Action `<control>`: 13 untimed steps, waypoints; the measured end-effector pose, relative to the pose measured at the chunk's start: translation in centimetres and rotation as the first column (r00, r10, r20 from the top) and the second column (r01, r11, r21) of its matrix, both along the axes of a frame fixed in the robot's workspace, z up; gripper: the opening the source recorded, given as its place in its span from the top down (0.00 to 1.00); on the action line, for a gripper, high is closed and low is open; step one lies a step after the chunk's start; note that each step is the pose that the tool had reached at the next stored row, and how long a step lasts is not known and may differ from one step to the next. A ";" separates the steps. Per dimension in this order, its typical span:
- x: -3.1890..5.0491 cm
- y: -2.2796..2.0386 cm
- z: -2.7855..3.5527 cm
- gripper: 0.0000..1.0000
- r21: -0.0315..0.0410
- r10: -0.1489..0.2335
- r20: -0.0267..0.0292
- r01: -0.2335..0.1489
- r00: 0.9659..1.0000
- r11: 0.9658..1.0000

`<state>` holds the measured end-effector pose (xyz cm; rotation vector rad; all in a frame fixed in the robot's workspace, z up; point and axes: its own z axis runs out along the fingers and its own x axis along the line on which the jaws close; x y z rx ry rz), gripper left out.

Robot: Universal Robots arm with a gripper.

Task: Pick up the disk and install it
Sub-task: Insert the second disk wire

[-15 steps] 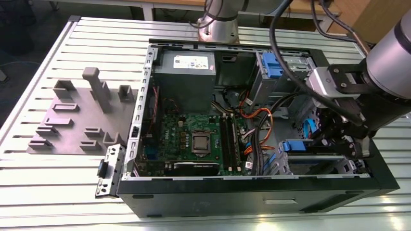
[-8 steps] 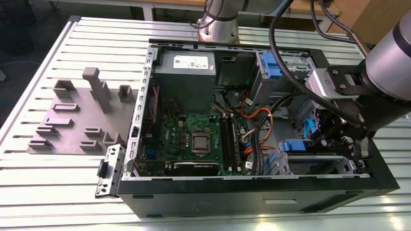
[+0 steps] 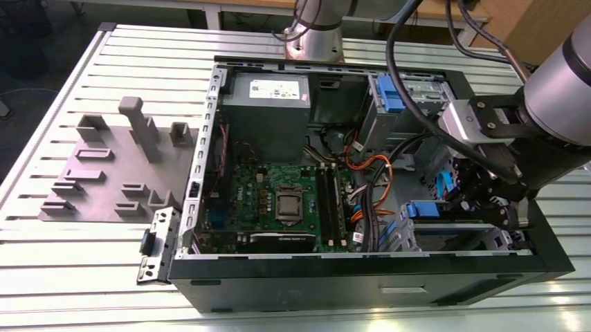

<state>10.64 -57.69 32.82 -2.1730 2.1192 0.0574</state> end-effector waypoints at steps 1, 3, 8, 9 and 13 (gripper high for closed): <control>0.00 0.00 0.00 0.83 0.001 0.000 0.000 0.000 1.000 1.000; 0.00 0.00 0.27 0.76 0.001 0.000 0.000 0.000 1.000 1.000; 0.00 0.01 1.68 0.76 0.002 0.000 -0.001 0.000 1.000 1.000; 0.00 0.01 1.77 0.76 0.002 0.000 -0.002 0.000 1.000 1.000; 0.00 0.01 1.77 0.85 0.002 0.000 -0.002 0.000 1.000 1.000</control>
